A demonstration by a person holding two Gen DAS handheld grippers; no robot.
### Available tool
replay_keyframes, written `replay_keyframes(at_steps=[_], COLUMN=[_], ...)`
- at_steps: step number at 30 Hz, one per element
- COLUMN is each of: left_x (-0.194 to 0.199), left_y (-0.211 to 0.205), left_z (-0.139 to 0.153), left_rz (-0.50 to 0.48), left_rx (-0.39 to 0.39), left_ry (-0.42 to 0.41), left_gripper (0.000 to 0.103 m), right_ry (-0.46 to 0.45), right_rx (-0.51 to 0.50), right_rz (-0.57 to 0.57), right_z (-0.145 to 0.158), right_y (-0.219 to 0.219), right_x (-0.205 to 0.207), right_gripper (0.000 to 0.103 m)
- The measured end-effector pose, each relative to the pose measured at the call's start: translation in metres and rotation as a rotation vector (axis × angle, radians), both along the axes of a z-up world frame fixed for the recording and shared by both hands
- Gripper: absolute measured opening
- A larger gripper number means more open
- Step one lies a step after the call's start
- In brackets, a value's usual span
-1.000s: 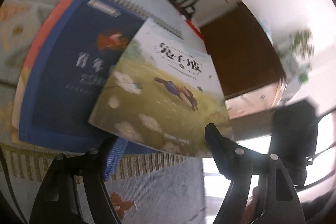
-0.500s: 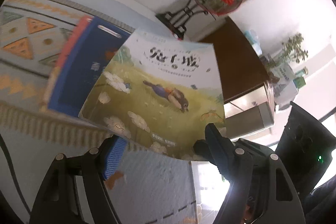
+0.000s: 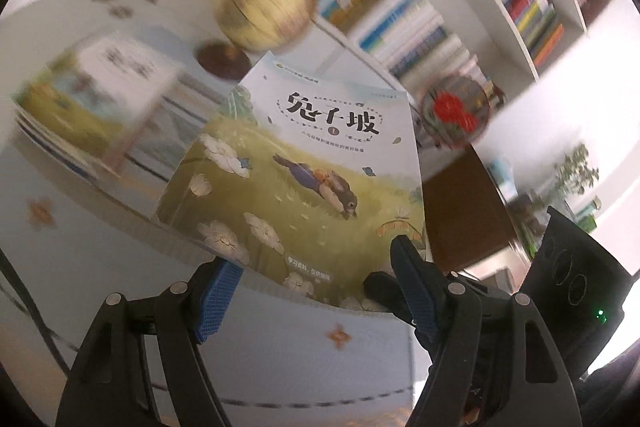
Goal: Organize books
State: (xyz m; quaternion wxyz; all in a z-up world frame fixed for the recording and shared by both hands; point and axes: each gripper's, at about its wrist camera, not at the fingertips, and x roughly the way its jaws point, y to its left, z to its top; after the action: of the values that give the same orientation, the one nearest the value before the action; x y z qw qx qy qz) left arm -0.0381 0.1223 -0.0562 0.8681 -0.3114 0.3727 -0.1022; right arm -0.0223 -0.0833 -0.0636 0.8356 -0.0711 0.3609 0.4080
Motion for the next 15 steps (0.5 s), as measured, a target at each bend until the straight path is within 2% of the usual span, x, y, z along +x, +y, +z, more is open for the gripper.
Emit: replay_keyframes(at_steps=[4, 9, 15], left_x=[0.010, 0.033, 0.066], left_y=[0.063, 0.151, 0.200], left_z=[0.006, -0.008, -0.037], left_rz=[0.024, 0.038, 0.035], left_rx=[0.043, 0.040, 0.018], left_ry=[-0.005, 0.004, 0.042], left_gripper=[0.072, 0.072, 0.072], right_ry=[-0.002, 0.016, 0.069], right_rx=[0.030, 0.045, 0.025], right_rz=[0.017, 0.021, -0.002], right_z=[0.006, -0.004, -0.034], right_y=[0.072, 0.159, 0.233], right_x=[0.011, 0.038, 0.081], right_gripper=[0.013, 0.014, 0.016])
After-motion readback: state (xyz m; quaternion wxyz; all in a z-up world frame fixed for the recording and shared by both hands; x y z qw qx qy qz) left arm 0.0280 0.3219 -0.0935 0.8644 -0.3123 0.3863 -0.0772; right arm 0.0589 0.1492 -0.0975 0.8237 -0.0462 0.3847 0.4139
